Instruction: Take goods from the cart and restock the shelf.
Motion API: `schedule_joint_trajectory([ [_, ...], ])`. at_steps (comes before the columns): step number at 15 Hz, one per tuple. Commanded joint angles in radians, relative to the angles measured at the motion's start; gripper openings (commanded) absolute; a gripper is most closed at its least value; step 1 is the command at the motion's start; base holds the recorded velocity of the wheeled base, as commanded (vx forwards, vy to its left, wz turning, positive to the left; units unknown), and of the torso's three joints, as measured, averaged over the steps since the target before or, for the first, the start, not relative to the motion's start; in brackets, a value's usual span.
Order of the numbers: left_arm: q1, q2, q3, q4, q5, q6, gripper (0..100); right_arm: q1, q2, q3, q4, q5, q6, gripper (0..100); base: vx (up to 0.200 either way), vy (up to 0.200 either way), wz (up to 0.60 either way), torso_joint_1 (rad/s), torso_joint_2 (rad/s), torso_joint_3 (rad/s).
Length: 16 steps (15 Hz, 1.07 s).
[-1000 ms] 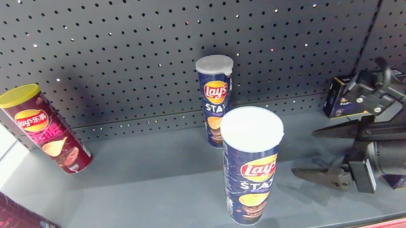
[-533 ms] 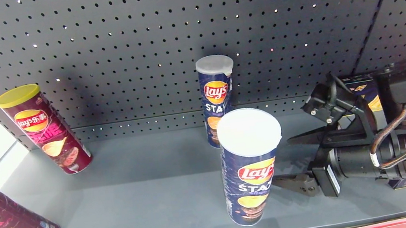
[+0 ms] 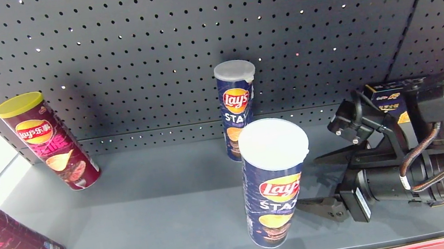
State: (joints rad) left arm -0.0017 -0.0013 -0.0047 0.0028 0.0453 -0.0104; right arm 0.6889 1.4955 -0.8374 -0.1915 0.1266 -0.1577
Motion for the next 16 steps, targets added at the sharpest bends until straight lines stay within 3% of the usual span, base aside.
schedule_joint_trajectory([
  [1,0.0,0.001,0.0,-0.001,0.001,0.0,100,0.006,0.002,-0.005,0.0,0.001,0.0,100,0.0,0.0,0.0,0.0,0.0,0.0],
  [16,0.0,0.001,0.0,0.0,0.001,0.0,100,0.006,-0.012,0.034,-0.003,0.001,-0.01,100,0.0,0.0,0.0,0.0,0.0,0.0],
])
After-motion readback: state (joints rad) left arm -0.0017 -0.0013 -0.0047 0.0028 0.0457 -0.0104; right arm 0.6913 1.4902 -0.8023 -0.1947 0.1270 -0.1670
